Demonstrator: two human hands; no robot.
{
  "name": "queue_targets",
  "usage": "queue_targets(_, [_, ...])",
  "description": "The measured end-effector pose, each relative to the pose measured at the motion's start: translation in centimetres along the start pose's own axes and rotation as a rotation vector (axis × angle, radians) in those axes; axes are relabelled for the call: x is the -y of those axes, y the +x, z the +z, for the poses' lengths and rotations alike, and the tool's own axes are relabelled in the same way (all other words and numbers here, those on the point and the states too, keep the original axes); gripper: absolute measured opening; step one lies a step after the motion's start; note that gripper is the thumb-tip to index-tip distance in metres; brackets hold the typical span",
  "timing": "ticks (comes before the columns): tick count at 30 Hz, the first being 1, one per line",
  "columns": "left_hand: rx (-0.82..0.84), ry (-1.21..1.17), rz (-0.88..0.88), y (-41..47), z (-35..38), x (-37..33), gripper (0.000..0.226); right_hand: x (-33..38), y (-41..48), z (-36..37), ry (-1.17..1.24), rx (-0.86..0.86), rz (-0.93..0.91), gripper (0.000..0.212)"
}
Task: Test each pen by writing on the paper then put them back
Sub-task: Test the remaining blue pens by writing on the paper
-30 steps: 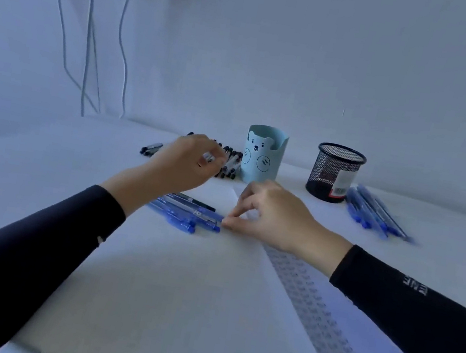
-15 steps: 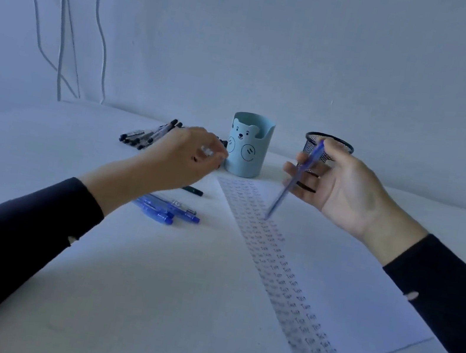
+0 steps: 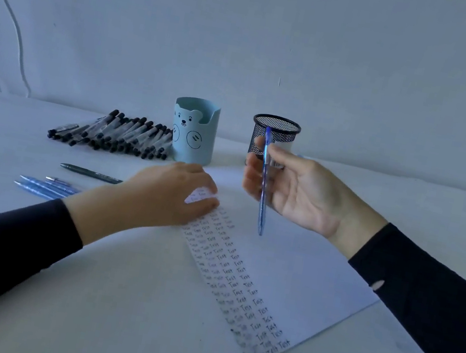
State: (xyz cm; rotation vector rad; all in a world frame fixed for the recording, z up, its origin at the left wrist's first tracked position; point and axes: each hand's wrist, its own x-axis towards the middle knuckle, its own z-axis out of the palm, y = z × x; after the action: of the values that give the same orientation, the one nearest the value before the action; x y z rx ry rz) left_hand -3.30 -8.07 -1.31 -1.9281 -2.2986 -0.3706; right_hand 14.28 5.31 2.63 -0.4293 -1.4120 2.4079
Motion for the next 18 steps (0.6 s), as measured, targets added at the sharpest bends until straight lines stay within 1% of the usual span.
queue_targets(2, [0.007,-0.008,-0.003,-0.2,0.1,0.1,0.037,-0.1,-0.3,-0.2,-0.049,0.001,0.037,0.017])
queue_targets(3, [0.012,-0.014,-0.008,-0.3,0.1,0.0,0.037,0.0,-0.4,-0.2,-0.065,-0.002,0.057,0.023])
queue_targets(6, [0.016,-0.020,-0.028,-0.6,0.2,-0.1,0.036,0.6,-0.7,-0.2,-0.024,-0.027,0.112,0.060])
queue_targets(8, [0.011,-0.018,-0.031,-0.6,0.3,-0.2,0.036,1.0,-0.8,-0.4,0.002,-0.099,0.124,0.075])
queue_targets(10, [0.004,-0.020,-0.023,-0.6,0.3,-0.3,0.037,1.1,-0.8,-0.6,0.012,-0.189,0.119,0.074])
queue_targets(12, [0.006,-0.027,-0.019,-0.7,0.3,-0.2,0.037,1.1,-0.9,-0.7,0.021,-0.226,0.103,0.064])
queue_targets(15, [0.023,-0.032,-0.021,-0.8,0.3,-0.1,0.038,1.0,-0.9,-0.5,0.063,-0.211,0.076,0.054])
queue_targets(18, [0.057,-0.042,-0.025,-0.9,0.1,0.0,0.040,0.8,-1.0,0.0,0.061,-0.144,0.069,0.054])
